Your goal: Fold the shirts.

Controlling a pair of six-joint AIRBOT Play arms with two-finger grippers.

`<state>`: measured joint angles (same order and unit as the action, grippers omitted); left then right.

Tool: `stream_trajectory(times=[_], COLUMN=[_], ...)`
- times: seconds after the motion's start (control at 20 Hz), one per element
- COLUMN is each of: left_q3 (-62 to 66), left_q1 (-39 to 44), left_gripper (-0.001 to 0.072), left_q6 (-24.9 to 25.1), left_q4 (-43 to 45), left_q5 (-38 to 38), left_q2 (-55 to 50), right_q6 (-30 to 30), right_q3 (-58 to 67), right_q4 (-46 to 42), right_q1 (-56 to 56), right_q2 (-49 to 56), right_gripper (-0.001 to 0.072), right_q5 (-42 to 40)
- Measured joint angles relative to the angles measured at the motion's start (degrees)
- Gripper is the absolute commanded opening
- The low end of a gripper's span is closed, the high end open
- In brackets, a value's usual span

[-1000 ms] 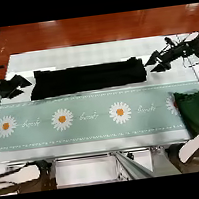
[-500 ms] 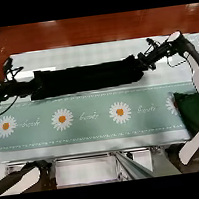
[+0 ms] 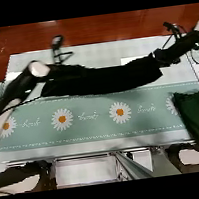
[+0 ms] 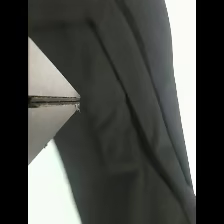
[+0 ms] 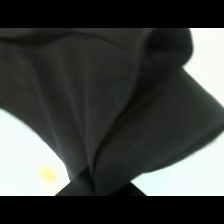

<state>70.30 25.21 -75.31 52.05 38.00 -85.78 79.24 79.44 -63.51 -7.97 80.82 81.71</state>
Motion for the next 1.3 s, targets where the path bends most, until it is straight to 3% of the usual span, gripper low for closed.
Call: stream_trajectory(times=[0.3,0.5,0.65,1.0,1.15,1.3], left_q3=[21.0,29.1,32.5,32.4,23.1,7.6], left_q1=[14.8,20.9,19.6,0.0,-10.5,-18.5], left_gripper=[0.0017,0.0017,0.0017,0.0017,0.0018,0.0019], left_q6=[-10.9,-13.2,-13.7,-12.1,-11.4,-11.0], left_q4=[1.8,-1.8,-2.4,9.4,13.7,14.9], left_q5=[5.6,10.2,14.5,31.3,31.9,27.9], left_q2=[-22.0,-30.1,-30.7,-15.3,-2.2,13.2], right_q6=[0.8,1.4,1.4,2.8,4.4,6.2], right_q3=[-11.0,-12.5,-12.9,-13.0,-10.4,-3.8], right_q4=[-0.6,1.2,2.4,5.4,6.3,7.3], right_q1=[0.0,0.0,0.0,2.9,7.7,14.2], right_q2=[-16.8,-20.3,-21.1,-21.4,-18.3,-10.8], right_gripper=[0.0029,0.0028,0.0028,0.0028,0.0029,0.0028], right_q5=[-2.0,-2.6,-2.7,-5.2,-8.3,-10.8])
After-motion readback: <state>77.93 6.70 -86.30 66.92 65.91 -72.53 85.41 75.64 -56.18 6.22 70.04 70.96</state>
